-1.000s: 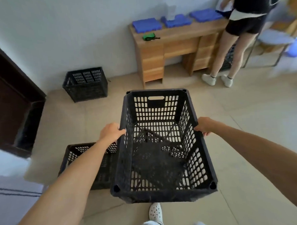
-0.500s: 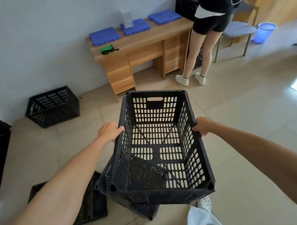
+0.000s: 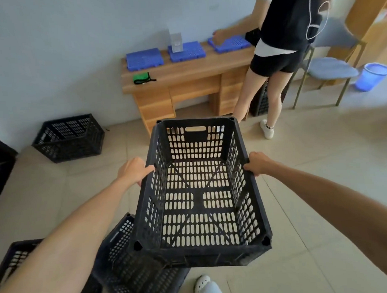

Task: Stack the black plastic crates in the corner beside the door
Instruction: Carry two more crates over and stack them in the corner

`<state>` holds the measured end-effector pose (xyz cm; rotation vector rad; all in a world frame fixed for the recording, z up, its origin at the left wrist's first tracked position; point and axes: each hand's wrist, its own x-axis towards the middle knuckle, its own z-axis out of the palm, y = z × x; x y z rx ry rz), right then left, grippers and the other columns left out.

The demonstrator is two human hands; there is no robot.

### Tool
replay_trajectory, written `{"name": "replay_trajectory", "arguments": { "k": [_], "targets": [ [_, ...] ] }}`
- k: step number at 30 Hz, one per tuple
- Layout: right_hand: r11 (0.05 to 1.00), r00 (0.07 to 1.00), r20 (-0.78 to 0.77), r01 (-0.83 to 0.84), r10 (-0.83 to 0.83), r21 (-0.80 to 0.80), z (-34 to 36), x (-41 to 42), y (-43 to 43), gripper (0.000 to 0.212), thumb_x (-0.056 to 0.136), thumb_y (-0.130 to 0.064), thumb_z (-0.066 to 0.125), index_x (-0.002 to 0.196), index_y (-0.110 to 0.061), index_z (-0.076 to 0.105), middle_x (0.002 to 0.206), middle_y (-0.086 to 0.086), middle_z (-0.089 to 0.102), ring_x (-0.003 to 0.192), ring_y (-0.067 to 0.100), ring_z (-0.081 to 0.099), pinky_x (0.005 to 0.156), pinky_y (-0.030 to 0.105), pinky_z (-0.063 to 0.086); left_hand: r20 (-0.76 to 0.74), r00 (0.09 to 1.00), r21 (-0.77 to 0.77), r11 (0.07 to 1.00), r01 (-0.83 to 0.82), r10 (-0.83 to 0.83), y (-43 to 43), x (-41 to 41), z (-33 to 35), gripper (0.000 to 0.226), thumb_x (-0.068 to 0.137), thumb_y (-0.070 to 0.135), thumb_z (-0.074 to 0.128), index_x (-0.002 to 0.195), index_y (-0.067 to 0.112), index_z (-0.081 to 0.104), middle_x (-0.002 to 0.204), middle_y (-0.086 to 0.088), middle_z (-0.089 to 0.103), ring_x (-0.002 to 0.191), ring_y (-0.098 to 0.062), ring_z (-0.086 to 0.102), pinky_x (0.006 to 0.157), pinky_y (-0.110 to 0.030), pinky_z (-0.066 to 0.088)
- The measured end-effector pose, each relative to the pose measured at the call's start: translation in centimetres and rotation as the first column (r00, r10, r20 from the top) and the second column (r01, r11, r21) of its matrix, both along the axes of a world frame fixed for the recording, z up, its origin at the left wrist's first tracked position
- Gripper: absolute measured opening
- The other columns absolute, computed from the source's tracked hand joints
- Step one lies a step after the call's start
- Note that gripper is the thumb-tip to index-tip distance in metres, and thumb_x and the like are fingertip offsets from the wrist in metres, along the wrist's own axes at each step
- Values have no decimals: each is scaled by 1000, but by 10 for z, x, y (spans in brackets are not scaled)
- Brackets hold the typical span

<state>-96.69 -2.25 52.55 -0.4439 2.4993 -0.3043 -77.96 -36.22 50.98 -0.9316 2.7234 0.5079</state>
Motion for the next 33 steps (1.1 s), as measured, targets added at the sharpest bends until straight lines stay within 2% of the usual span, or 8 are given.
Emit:
{"name": "replay_trajectory", "arguments": {
  "k": [6, 9, 12, 16, 21, 26, 31, 33],
  "targets": [
    [992, 992, 7, -123, 123, -25, -1, -60, -68, 24, 94, -20, 56, 73, -13, 47, 63, 0, 58, 52, 7, 56, 41, 15, 37, 13, 996, 5, 996, -88, 88, -48, -26, 2, 39, 94, 41, 54, 64, 16, 56, 59, -1, 72, 49, -10, 70, 61, -31, 58],
    [982, 982, 39, -187, 187, -13, -4, -93, -121, 14, 93, -21, 58, 88, -8, 55, 66, 2, 61, 55, 9, 60, 46, 17, 44, 17, 987, -10, 988, -157, 157, -86, -41, 4, 39, 93, 40, 56, 65, 13, 57, 59, -1, 69, 52, -14, 69, 66, -34, 60],
    [960, 958, 57, -281, 280, 8, -6, -127, -182, 22, 94, -23, 57, 103, -3, 57, 67, 2, 61, 54, 8, 60, 46, 17, 44, 16, 975, -38, 975, -220, 221, -132, -58, 8, 43, 93, 38, 59, 57, 15, 53, 49, 2, 58, 51, -16, 64, 59, -29, 49],
    [918, 915, 76, -395, 395, -15, -3, -162, -269, 15, 95, -24, 56, 96, -9, 55, 67, -1, 60, 54, 5, 60, 44, 15, 43, 39, 949, -4, 950, -312, 312, -196, -66, 17, 44, 93, 38, 59, 55, 15, 55, 50, 0, 64, 53, -15, 68, 63, -30, 50],
    [867, 865, 65, -495, 498, -60, 6, -190, -379, 12, 95, -23, 55, 88, -13, 53, 67, -3, 59, 53, 3, 58, 38, 11, 39, 28, 878, 80, 874, -479, 478, -270, -61, 30, 39, 94, 33, 57, 75, 2, 70, 68, -12, 74, 63, -21, 72, 74, -38, 59],
    [793, 793, 45, -601, 607, -99, 1, -207, -482, 16, 96, -20, 52, 103, -5, 55, 89, 9, 67, 72, 19, 66, 60, 23, 53, -4, 806, 50, 805, -591, 592, -320, -51, 38, 33, 93, 30, 58, 70, 7, 64, 63, -9, 70, 57, -19, 68, 51, -27, 47],
    [711, 706, 83, -697, 703, -89, -19, -223, -593, 23, 97, -21, 50, 105, -2, 60, 99, 11, 69, 83, 21, 68, 69, 26, 57, -13, 704, 88, 702, -707, 710, -369, -53, 36, 21, 95, 28, 58, 79, 14, 58, 84, -9, 68, 78, -22, 66, 74, -35, 54],
    [672, 664, 109, -737, 740, -67, -27, -233, -642, 21, 97, -23, 50, 98, -5, 60, 91, 8, 67, 75, 18, 67, 56, 20, 52, 17, 661, 84, 657, -749, 750, -396, -59, 31, 21, 96, 27, 57, 88, 9, 62, 89, -9, 66, 84, -22, 63, 79, -35, 51]
  ]
}}
